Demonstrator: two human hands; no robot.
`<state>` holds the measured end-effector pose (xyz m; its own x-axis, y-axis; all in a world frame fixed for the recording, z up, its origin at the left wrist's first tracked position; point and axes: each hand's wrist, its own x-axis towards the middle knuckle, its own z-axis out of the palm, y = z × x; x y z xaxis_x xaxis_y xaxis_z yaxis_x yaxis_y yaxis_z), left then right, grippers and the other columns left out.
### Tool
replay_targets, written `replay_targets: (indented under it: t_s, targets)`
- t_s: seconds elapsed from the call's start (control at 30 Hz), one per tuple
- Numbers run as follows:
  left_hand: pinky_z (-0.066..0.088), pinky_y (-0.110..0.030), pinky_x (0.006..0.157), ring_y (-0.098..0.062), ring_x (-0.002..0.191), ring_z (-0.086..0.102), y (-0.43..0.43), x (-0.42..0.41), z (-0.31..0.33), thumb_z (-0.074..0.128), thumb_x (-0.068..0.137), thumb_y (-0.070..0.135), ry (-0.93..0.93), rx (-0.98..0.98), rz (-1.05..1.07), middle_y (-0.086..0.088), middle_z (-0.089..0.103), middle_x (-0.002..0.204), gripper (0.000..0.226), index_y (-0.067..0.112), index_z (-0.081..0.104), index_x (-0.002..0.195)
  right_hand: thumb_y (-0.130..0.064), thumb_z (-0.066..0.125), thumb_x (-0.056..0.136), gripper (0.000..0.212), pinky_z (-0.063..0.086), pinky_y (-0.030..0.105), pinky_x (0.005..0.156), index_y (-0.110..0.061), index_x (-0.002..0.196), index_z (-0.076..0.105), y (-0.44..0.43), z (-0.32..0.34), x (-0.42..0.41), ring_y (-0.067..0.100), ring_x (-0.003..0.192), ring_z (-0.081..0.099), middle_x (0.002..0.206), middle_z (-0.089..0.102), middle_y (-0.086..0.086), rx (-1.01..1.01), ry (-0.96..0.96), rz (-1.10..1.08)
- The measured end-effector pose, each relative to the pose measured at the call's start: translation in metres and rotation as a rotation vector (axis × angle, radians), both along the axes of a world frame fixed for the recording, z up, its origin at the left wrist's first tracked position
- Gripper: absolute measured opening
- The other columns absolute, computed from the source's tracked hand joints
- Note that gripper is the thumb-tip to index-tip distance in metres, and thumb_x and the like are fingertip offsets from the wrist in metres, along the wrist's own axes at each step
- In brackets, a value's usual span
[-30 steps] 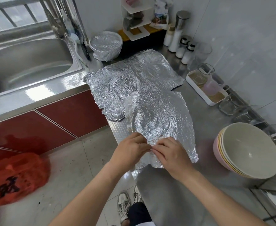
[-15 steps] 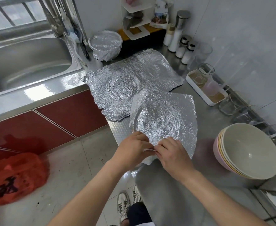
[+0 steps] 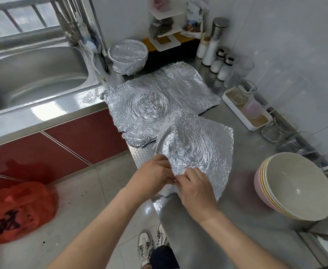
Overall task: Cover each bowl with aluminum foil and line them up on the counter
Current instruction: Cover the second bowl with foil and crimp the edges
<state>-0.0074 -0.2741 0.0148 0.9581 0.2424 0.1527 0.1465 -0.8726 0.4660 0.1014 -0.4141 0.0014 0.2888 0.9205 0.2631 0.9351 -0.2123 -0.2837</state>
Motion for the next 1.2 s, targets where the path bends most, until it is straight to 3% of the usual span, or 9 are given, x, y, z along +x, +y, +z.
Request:
replay_targets:
  t_s: [0.07,0.13,0.27,0.4,0.6,0.7,0.8,1.0,1.2]
  targets:
    - [0.050,-0.029,0.071,-0.021,0.085,0.060,0.007,-0.007,0.004,0.086,0.067,0.025,0.057,-0.002,0.030,0.005,0.066,0.076,0.013,0.020,0.077,0.074,-0.019,0.065,0.086,0.006,0.042,0.030,0.064,-0.018,0.091,0.069,0.002,0.004,-0.002,0.019,0.077,0.051,0.081,0.054,-0.004,0.028,0.062,0.037]
    - [0.053,-0.033,0.074,-0.021,0.092,0.058,0.009,-0.013,0.007,0.083,0.071,0.023,0.074,-0.028,0.096,0.005,0.068,0.088,0.014,0.021,0.078,0.084,-0.028,0.053,0.091,0.019,0.042,0.030,0.067,-0.019,0.096,0.069,0.000,0.007,-0.002,0.017,0.079,0.050,0.083,0.055,-0.005,0.027,0.115,0.062]
    - [0.053,-0.033,0.066,-0.017,0.088,0.057,-0.006,-0.015,0.006,0.069,0.079,0.030,0.053,-0.046,0.068,0.009,0.066,0.086,0.011,0.026,0.076,0.087,-0.031,0.051,0.091,0.020,0.042,0.030,0.065,-0.020,0.089,0.068,-0.004,0.007,0.007,0.018,0.077,0.051,0.081,0.054,-0.005,-0.004,0.122,0.113]
    - [0.051,-0.031,0.060,-0.018,0.078,0.056,-0.012,-0.011,0.002,0.071,0.079,0.026,0.012,-0.025,0.087,0.010,0.066,0.077,0.006,0.025,0.077,0.080,-0.024,0.065,0.084,0.005,0.036,0.027,0.067,-0.019,0.083,0.067,-0.003,0.008,0.011,0.018,0.077,0.053,0.080,0.057,-0.005,-0.021,0.048,0.107]
    - [0.048,-0.028,0.066,-0.017,0.078,0.054,-0.006,-0.008,0.002,0.083,0.060,0.008,-0.008,0.010,0.091,0.011,0.064,0.072,0.020,0.023,0.074,0.071,-0.012,0.077,0.076,0.013,0.043,0.030,0.063,-0.017,0.078,0.065,0.003,0.006,0.010,0.020,0.073,0.052,0.078,0.057,-0.003,-0.023,0.018,0.074]
    - [0.048,-0.027,0.067,-0.015,0.083,0.052,-0.002,-0.010,0.001,0.074,0.074,0.015,-0.034,0.033,0.132,0.010,0.065,0.077,0.007,0.022,0.074,0.075,-0.009,0.078,0.073,0.015,0.043,0.031,0.061,-0.015,0.075,0.064,0.011,0.004,0.005,0.021,0.072,0.052,0.076,0.057,-0.001,-0.008,-0.013,0.014]
    - [0.046,-0.029,0.068,-0.016,0.082,0.054,-0.005,-0.014,0.000,0.059,0.084,0.027,-0.060,0.009,0.163,0.009,0.066,0.077,0.018,0.021,0.075,0.077,-0.006,0.079,0.070,0.018,0.044,0.034,0.059,-0.013,0.073,0.062,0.015,0.001,-0.004,0.024,0.069,0.053,0.073,0.056,0.001,0.007,-0.001,-0.023]
    - [0.044,-0.025,0.069,-0.017,0.080,0.057,0.001,-0.020,-0.001,0.057,0.089,0.035,-0.140,0.001,0.109,0.009,0.069,0.079,0.025,0.022,0.078,0.081,-0.001,0.078,0.069,0.022,0.047,0.036,0.061,-0.013,0.073,0.060,0.020,0.000,-0.017,0.025,0.070,0.052,0.073,0.056,0.002,-0.053,0.021,-0.097]
    - [0.048,-0.031,0.067,-0.020,0.079,0.057,0.008,-0.014,0.000,0.069,0.083,0.022,-0.150,0.024,0.047,0.007,0.067,0.075,0.010,0.018,0.075,0.076,-0.001,0.078,0.069,0.021,0.045,0.035,0.061,-0.013,0.073,0.061,0.023,0.005,-0.019,0.025,0.069,0.053,0.073,0.056,0.001,-0.035,0.038,-0.131]
